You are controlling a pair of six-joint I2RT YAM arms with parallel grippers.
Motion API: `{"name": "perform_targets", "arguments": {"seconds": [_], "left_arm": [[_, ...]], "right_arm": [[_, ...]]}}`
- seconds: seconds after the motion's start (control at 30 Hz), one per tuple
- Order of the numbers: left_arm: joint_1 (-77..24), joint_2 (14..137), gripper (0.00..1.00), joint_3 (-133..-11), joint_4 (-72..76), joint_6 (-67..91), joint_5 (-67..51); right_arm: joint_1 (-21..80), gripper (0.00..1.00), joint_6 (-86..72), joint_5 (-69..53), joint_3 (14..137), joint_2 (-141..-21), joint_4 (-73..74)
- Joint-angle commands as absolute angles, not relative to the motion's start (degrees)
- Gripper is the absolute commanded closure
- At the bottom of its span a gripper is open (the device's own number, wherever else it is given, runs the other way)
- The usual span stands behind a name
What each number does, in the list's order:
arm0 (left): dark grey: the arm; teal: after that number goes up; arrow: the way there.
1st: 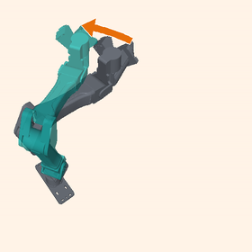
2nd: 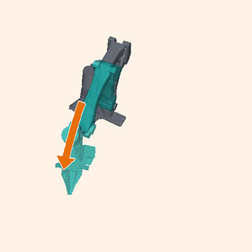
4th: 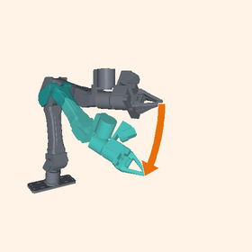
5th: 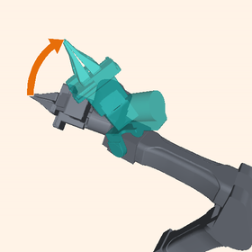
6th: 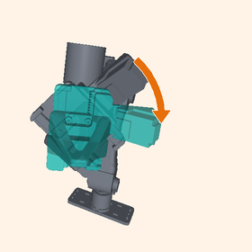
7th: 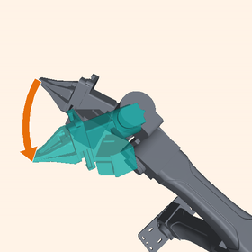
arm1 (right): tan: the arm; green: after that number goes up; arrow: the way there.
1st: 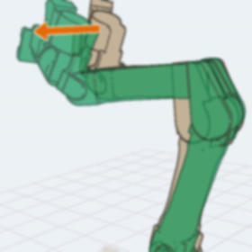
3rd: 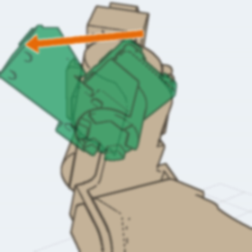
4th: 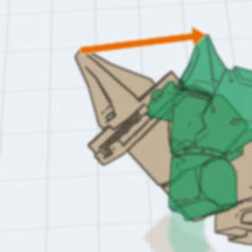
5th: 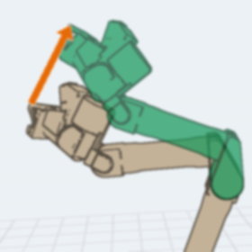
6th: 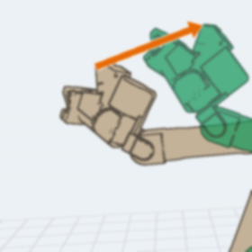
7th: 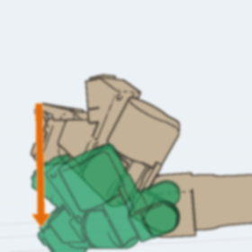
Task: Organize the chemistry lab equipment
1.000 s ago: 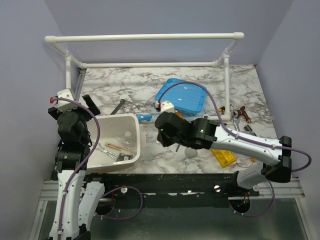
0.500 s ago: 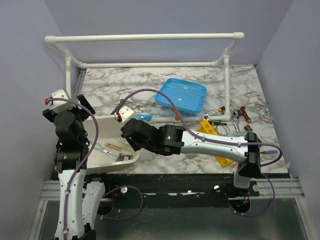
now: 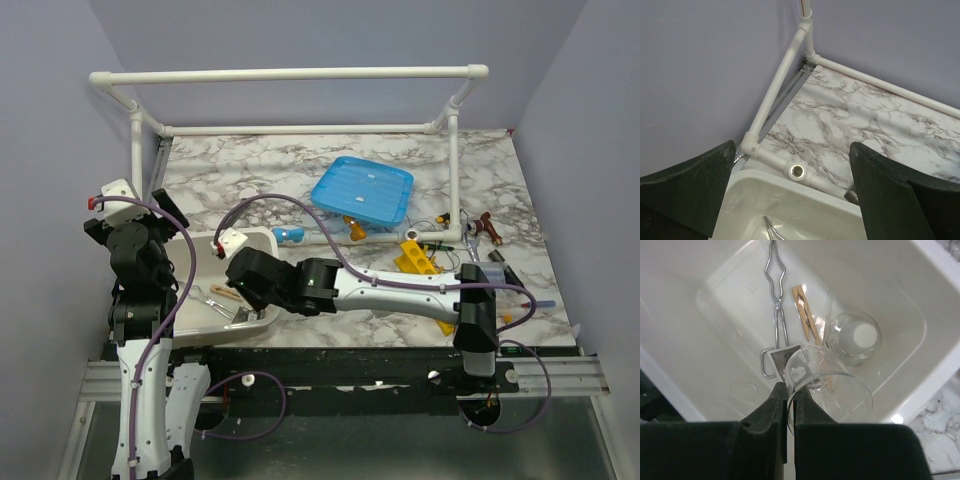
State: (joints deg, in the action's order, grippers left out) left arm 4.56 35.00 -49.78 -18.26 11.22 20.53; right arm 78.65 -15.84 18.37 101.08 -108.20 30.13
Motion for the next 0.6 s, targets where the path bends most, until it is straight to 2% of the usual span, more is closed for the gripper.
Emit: {"name": "perform_targets", "arguments": {"seconds": [0.0,0.57], "left_arm": [[5.5,34.2,0.01,-49.9,-17.5,11.2,23.1],[5.8,34.1,0.01,-49.5,-17.2,11.6,22.3]], "right_arm": [[78.7,0.99,-16.8,15.3,100.4,-112.8,30.4],[75.6,0.99,-18.3,13.7,109.2,-126.0,34.3]]}}
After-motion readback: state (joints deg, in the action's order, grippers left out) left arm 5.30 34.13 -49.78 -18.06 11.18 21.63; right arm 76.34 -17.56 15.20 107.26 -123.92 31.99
